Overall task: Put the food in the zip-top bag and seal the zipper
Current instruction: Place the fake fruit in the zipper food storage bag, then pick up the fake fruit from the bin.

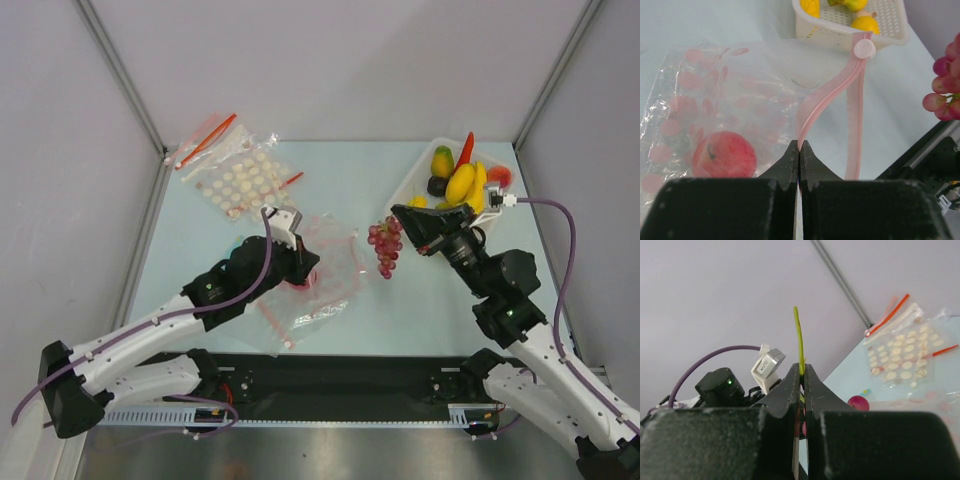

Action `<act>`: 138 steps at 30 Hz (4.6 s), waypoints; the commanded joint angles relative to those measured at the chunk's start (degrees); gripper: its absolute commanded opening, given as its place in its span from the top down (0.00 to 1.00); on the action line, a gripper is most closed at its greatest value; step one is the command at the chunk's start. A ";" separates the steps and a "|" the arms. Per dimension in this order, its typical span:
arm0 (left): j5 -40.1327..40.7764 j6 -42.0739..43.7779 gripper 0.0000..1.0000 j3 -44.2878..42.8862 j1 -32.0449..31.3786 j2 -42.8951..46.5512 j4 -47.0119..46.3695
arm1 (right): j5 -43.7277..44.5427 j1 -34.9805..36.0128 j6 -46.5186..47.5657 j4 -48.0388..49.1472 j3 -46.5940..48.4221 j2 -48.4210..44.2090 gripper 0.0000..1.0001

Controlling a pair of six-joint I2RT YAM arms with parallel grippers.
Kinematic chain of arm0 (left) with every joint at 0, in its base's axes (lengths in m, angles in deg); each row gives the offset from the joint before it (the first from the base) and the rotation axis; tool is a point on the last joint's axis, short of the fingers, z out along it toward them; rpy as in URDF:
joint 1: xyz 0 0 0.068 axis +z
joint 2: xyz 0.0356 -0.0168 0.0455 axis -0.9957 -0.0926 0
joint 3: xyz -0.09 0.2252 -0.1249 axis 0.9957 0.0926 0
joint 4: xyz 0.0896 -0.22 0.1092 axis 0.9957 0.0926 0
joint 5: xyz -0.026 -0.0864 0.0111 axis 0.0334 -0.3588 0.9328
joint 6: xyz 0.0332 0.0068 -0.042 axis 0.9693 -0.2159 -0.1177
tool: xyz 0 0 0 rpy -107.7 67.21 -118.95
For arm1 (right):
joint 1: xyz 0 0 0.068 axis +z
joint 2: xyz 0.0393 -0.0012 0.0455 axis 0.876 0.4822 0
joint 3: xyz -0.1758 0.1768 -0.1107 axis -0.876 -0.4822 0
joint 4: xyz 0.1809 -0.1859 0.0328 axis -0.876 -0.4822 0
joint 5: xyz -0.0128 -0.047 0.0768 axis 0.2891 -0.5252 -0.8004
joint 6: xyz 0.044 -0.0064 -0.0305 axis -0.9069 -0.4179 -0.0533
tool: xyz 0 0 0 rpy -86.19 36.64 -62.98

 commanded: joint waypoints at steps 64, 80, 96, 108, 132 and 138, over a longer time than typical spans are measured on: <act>12.27 -0.89 1.00 -0.87 2.59 1.37 0.64 | -11.79 0.84 12.28 -1.55 5.82 26.68 0.31; 10.95 0.26 1.00 0.10 2.51 -5.05 -3.32 | -4.76 -25.01 1.48 -14.92 9.59 38.09 0.23; 10.15 0.43 1.00 -0.07 2.51 -5.05 -3.23 | -6.85 -29.58 -8.63 -19.92 21.72 63.31 0.12; 9.63 0.43 1.00 0.37 2.51 -4.44 -3.23 | -9.74 -29.76 -10.66 -22.92 24.46 68.15 0.28; 8.92 0.43 1.00 0.63 2.51 -3.64 -3.05 | 0.25 -30.38 -9.26 -9.12 6.01 39.19 0.80; 8.75 0.87 1.00 0.45 2.51 -3.82 -3.32 | 3.52 -20.13 1.80 -8.15 5.82 27.57 0.85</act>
